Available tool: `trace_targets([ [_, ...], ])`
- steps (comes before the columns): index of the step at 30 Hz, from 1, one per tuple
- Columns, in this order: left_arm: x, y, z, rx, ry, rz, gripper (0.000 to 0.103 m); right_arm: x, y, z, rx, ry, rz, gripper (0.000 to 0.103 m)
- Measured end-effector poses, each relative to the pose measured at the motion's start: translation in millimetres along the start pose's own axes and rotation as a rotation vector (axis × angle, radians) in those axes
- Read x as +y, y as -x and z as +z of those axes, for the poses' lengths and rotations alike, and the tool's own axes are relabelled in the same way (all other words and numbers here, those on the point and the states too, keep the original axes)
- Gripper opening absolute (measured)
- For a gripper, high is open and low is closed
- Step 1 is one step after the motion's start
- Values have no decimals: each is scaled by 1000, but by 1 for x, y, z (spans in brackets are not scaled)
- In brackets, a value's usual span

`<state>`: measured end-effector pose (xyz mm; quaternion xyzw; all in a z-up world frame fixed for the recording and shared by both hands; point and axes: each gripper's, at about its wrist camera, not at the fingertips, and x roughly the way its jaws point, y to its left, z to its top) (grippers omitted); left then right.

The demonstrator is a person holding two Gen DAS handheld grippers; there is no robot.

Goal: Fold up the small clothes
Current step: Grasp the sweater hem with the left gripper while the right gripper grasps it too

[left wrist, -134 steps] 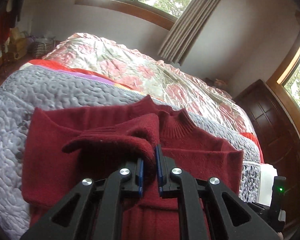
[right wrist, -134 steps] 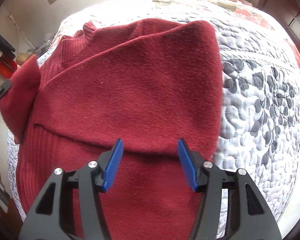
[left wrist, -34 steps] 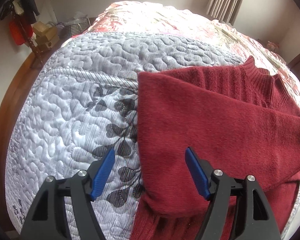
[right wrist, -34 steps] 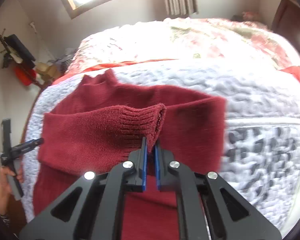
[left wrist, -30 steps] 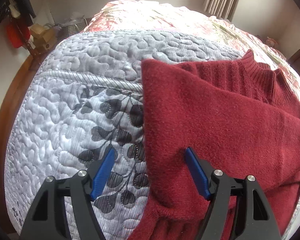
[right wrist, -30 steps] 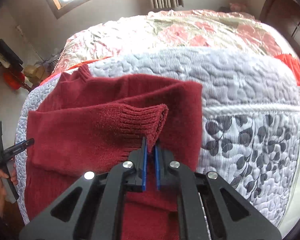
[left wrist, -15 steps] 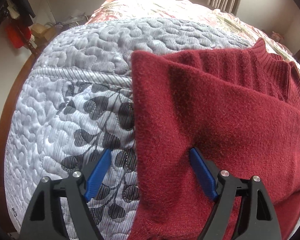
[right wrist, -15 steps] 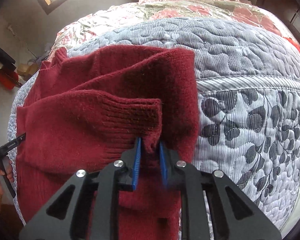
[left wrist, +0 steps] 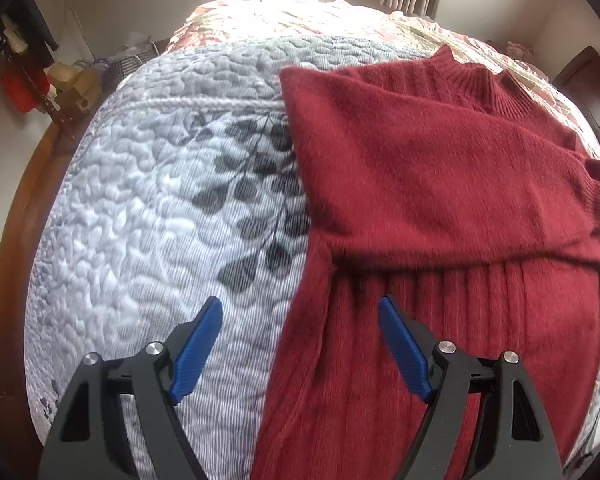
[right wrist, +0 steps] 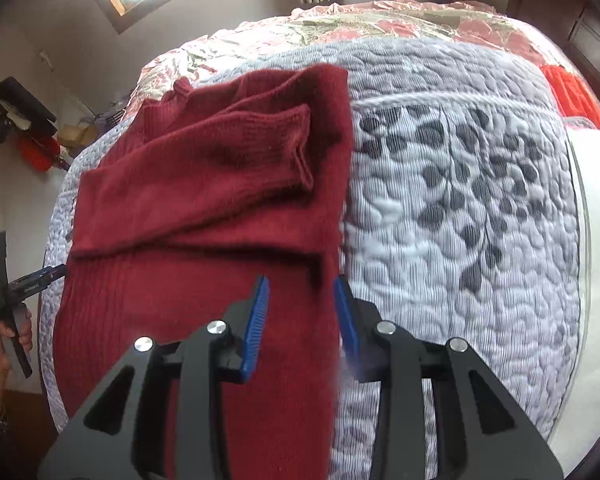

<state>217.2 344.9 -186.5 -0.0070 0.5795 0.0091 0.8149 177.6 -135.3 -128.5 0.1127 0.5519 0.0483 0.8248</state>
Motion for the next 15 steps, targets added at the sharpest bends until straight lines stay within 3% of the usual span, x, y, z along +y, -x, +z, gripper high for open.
trace_targets([
  [5,1,17,-64,55,-28,6,84,4,10,-67,84,-2,-4,44],
  [15,19,30,-189,218,17,-11,85,-7,26,-199,249,-65,15,48],
])
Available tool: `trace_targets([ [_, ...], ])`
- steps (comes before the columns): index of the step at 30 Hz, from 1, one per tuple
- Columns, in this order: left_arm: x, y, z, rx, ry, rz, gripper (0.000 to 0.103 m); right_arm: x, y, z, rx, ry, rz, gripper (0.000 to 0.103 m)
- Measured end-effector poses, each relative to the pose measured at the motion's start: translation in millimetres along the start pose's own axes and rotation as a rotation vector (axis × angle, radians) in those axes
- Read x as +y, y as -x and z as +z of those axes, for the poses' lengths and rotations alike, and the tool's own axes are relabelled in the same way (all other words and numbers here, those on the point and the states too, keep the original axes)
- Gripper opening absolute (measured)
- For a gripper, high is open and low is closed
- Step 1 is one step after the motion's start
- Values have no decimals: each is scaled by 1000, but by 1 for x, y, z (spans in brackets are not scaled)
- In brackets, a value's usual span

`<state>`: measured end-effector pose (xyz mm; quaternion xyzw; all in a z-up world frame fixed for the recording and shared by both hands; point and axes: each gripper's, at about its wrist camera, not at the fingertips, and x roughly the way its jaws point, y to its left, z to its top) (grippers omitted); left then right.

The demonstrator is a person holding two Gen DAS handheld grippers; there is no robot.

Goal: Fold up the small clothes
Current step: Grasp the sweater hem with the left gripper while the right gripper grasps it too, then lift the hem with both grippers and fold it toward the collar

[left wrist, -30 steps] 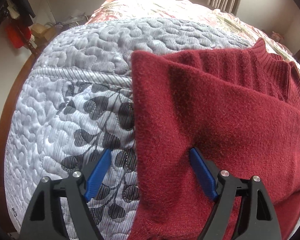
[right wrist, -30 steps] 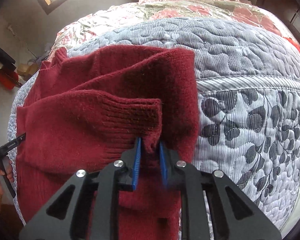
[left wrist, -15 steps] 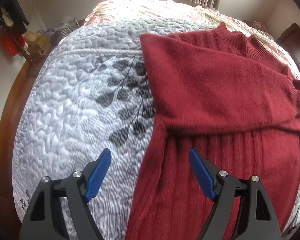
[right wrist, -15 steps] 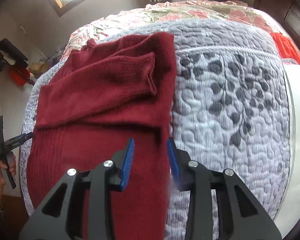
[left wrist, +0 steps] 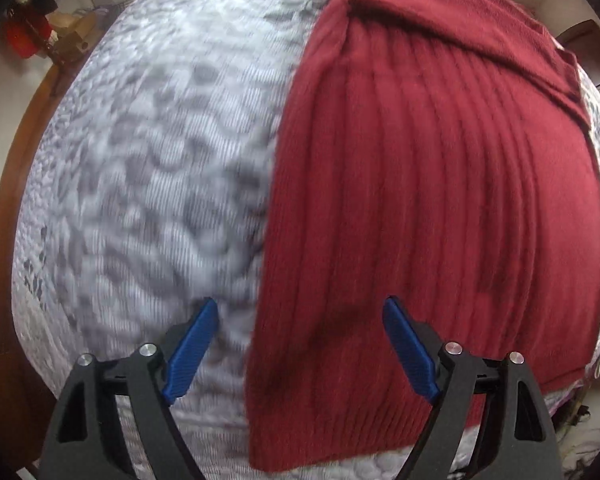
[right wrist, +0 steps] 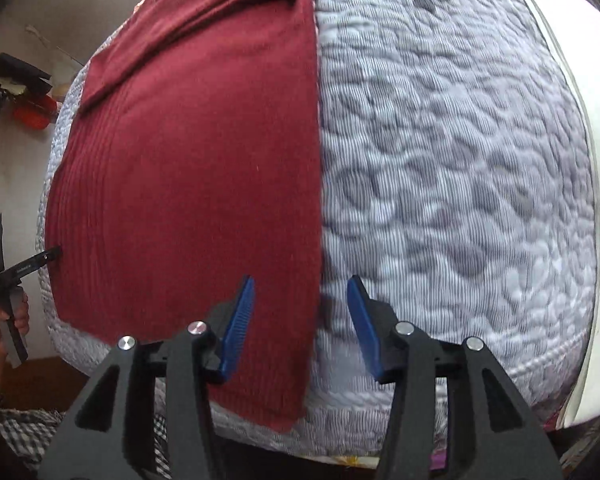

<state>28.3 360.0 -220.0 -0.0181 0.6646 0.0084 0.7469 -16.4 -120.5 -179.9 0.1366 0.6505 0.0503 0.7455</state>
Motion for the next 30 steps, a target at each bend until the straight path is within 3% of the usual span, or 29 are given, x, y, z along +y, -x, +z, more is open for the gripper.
trace_targets([
  [6,0,-11,-33,30,-8,-13,87,-5,-15,-43,52,-26,34,50],
  [11,-10,-14,-46,61,-18,-87,86,-4,-14,-51,41,-14,71,50],
  [14,-17,-16,-53,60,-22,-84,86,-8,-15,-51,42,-32,93,49],
  [16,-19,-18,-52,62,-10,-82,83,-7,-16,-53,41,-48,124,47],
  [18,-24,-19,-51,69,12,-129,75,-12,-15,-55,63,-50,181,37],
  [22,-26,-23,-50,80,-3,-145,73,-9,-19,-55,101,-23,186,36],
  [24,-26,-25,-52,81,4,-141,63,-7,-20,-52,104,-28,188,31],
  [25,-24,-27,-46,82,11,-142,57,-6,-20,-51,104,-21,179,24],
  [26,-23,-26,-46,84,23,-155,39,0,-23,-48,109,-10,173,8],
  [27,-20,-25,-45,87,36,-174,25,1,-22,-48,112,-8,185,6],
  [30,-13,-25,-39,91,68,-226,15,5,-18,-49,103,22,185,6],
])
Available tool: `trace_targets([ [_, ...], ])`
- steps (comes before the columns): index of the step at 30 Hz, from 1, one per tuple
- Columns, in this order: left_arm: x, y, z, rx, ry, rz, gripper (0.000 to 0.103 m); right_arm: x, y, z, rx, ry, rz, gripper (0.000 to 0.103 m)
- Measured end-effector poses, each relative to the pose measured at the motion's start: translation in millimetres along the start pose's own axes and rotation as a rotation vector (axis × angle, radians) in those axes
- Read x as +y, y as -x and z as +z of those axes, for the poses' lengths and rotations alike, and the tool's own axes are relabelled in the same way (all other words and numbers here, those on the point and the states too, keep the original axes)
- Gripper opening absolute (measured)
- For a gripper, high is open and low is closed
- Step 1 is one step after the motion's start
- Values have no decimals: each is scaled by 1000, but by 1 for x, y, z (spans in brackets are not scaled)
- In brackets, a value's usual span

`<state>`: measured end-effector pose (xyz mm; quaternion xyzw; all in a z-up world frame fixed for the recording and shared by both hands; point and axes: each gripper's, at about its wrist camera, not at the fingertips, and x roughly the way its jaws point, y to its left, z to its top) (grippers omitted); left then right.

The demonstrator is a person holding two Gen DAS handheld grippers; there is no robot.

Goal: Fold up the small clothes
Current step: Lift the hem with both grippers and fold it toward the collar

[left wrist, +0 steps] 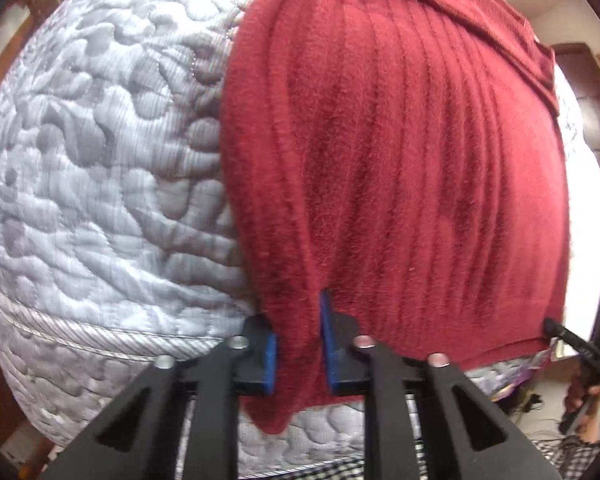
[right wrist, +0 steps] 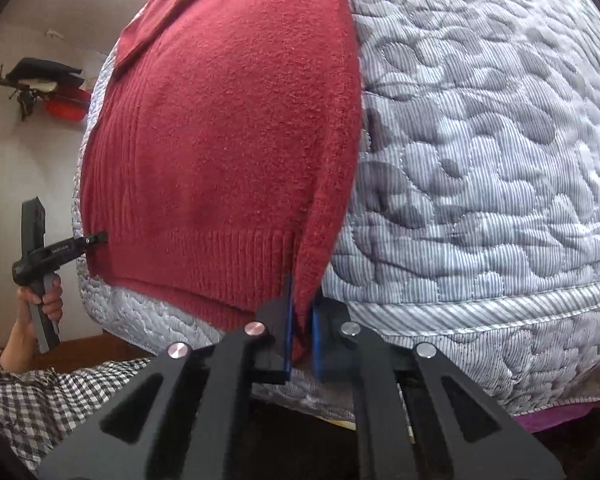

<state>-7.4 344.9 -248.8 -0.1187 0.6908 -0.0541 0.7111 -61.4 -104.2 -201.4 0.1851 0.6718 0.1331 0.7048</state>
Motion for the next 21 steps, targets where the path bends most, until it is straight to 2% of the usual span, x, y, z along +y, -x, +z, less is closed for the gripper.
trace_targets([
  [3,1,1,-4,-14,-6,-3,15,-3,3,-1,-1,-1,-2,6],
  [7,8,-6,-17,16,-32,22,25,-12,-2,-2,15,-8,-16,7],
  [10,3,-9,-21,21,-59,45,24,-9,-2,0,13,3,-21,6],
  [11,3,-8,-22,20,-62,38,17,-8,0,-1,8,11,-21,6],
  [12,1,-8,-22,22,-60,20,14,-6,1,-1,4,18,-21,6],
  [17,12,9,-25,8,-17,-50,13,-11,12,-4,-17,-3,34,5],
  [21,22,31,-16,-25,7,-106,12,-14,27,2,-37,-21,115,5],
])
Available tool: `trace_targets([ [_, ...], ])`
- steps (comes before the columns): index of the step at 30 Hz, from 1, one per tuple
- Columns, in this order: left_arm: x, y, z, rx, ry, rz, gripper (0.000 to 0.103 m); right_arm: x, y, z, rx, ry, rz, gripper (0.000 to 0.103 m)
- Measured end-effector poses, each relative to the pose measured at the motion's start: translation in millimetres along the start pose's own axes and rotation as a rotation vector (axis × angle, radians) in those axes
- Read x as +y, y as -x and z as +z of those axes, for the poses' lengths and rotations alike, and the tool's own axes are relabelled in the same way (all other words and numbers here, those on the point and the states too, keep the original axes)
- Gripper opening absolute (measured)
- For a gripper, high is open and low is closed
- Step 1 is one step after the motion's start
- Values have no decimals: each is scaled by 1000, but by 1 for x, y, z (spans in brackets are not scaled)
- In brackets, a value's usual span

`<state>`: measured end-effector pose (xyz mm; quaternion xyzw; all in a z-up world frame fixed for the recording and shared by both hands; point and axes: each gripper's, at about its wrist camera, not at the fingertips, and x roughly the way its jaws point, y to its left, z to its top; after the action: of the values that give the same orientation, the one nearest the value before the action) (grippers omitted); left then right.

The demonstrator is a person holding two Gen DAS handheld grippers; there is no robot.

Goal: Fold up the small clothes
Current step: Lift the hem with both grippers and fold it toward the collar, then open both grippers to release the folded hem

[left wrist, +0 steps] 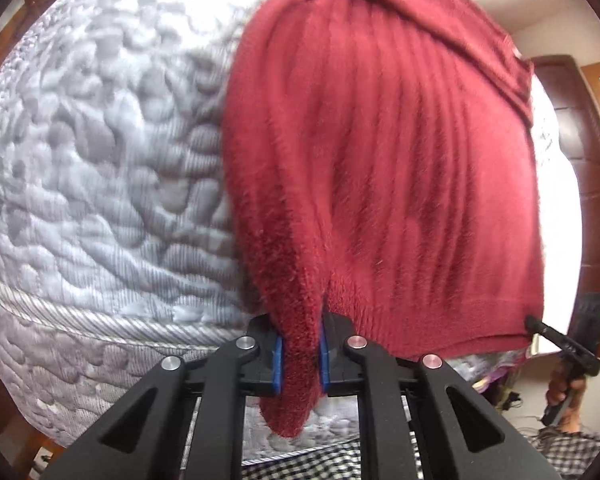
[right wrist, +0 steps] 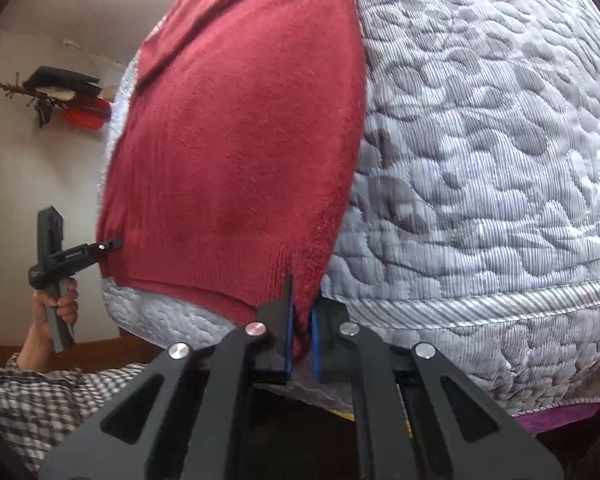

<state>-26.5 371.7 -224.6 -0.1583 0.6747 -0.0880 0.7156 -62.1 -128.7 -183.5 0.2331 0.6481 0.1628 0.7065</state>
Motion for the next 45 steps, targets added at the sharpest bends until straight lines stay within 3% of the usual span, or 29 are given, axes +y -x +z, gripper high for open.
trace_targets([
  [8,-22,58,38,-146,-54,-81,13,4,48,41,-112,-37,168,5],
  [14,-19,80,90,-219,-8,-123,13,1,67,101,-171,-55,194,5],
  [17,-29,65,126,-236,26,-109,13,-2,64,138,-178,-65,183,5],
  [20,-32,47,157,-228,74,-121,13,-3,52,172,-162,-80,177,5],
  [26,-32,11,196,-197,89,-69,13,-12,12,231,-120,-163,156,5],
  [29,-26,-7,211,-143,133,-66,19,-24,-1,249,-89,-218,139,9],
  [33,-7,-11,221,-87,259,-166,25,-41,-4,257,-76,-279,124,17],
  [35,-4,-1,221,-99,261,-189,32,-45,5,255,-101,-266,122,25],
  [36,-4,4,221,-111,241,-175,39,-46,12,255,-123,-253,96,36],
  [38,-5,20,220,-162,192,-112,48,-48,25,251,-157,-227,37,43],
  [45,-21,46,225,-266,25,109,52,-34,41,243,-184,-56,-33,38],
])
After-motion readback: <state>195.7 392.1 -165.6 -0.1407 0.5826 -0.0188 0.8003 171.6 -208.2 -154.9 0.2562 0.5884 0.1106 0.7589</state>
